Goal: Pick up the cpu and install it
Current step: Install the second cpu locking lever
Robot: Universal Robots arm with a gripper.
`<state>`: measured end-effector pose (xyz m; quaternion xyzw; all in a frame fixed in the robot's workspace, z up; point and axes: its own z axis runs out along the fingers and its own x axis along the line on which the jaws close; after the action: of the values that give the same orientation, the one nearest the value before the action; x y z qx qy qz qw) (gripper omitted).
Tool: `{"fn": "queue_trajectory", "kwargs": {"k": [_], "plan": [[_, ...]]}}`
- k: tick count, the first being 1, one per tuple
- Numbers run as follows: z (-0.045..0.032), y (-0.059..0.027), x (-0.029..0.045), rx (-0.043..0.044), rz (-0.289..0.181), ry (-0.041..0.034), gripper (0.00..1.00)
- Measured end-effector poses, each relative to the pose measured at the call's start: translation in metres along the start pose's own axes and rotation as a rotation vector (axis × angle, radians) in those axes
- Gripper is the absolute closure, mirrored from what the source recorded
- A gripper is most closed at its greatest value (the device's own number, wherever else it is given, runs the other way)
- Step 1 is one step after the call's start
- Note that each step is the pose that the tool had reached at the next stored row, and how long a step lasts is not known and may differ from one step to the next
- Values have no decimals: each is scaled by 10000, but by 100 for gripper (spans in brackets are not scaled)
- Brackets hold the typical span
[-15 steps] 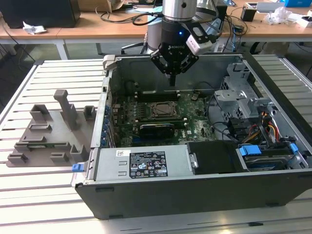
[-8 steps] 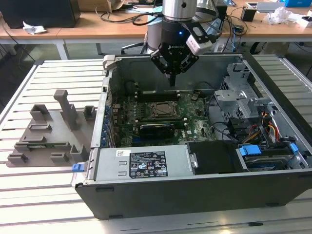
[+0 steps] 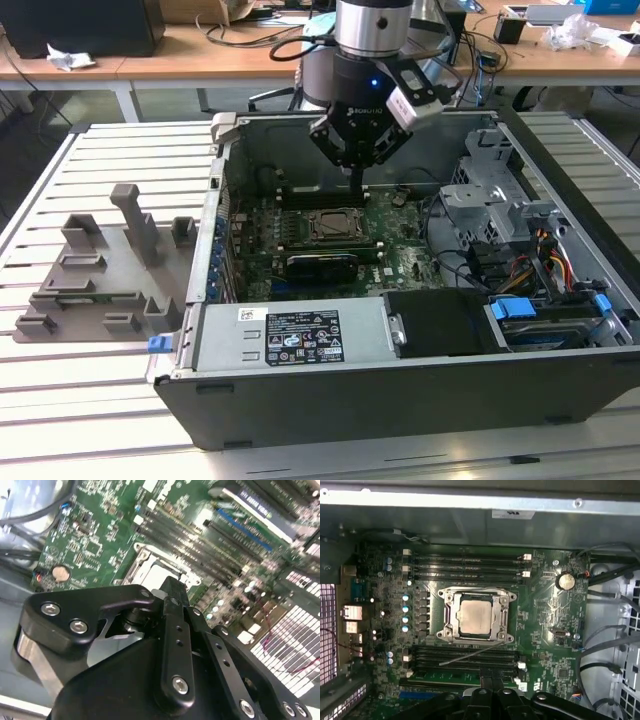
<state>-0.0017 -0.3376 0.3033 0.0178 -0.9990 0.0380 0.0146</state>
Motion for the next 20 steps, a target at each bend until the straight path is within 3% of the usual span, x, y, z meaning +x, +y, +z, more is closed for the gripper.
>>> {"fn": "queue_trajectory", "kwargs": {"k": [1,2,3,4,5,6,8,15,20], "plan": [[7,-29,5,-99,-3,-4,89],[17,-70,13,-264,-7,-10,89],[21,-92,20,-548,-16,-21,89],[23,-116,40,-1097,-31,-40,89],[25,-126,50,-1349,-38,-51,89],[26,-133,54,-1469,-41,-54,89],[72,-146,60,-1535,-43,-57,89],[234,-157,63,-1555,-44,-57,89],[282,-243,88,-1783,-50,-65,89]]}}
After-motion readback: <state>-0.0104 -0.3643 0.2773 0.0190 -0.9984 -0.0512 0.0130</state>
